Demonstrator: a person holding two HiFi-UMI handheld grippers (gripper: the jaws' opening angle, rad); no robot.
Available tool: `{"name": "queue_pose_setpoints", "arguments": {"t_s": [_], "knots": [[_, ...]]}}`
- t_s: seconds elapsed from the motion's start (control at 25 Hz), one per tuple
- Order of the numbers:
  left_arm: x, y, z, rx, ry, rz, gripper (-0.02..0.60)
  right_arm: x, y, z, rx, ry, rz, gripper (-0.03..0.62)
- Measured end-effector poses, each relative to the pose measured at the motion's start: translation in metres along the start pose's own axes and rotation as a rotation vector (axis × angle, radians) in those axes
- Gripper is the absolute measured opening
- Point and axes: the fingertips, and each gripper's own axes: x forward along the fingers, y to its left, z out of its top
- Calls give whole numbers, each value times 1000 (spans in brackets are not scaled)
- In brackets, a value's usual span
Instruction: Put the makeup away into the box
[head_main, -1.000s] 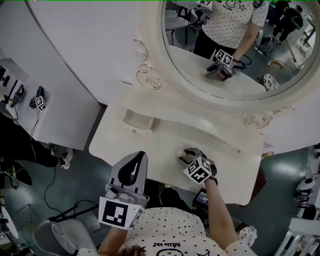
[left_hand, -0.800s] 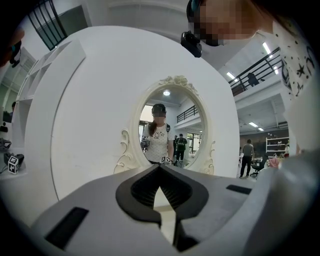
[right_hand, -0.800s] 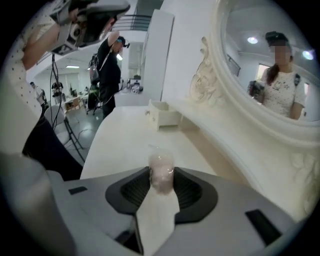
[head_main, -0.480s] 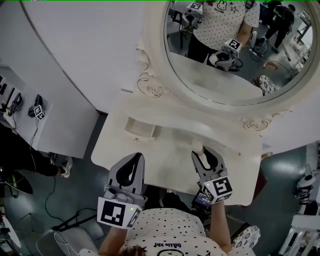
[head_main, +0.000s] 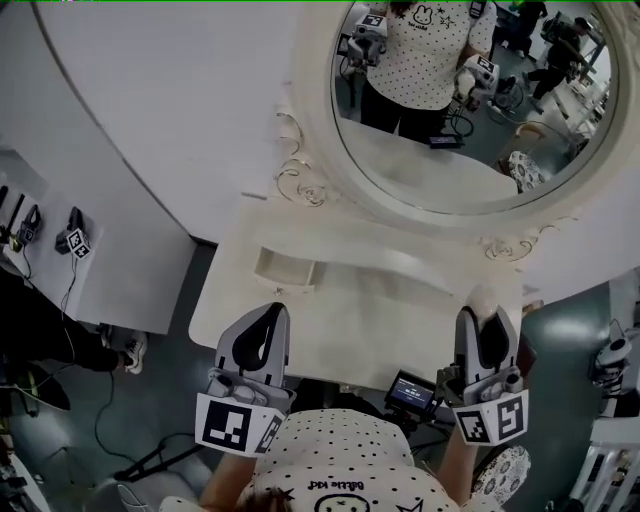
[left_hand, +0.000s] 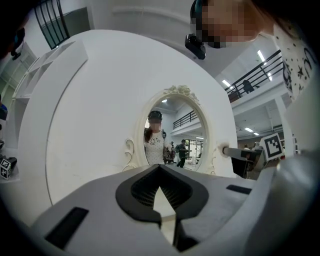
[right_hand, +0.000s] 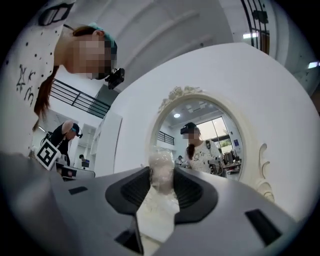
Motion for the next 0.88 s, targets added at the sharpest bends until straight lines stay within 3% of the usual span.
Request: {"name": "queue_pose_setpoints", "arguments": {"t_s": [0.12,0.44,0.68,0.88], "knots": [[1,6,5,4,-19,-11,5,-9,0,9,-39,-2,-24,146],[1,17,11,16,-36,-38,5,-18,3,-28,-77,99,-90,146],[0,27,14,23,-45,-39,5,-3,26,-28,-66,86,-47,146],[-9,40,16,19,-47,-15,5,24,53,-28,-85,94,43,146]]}}
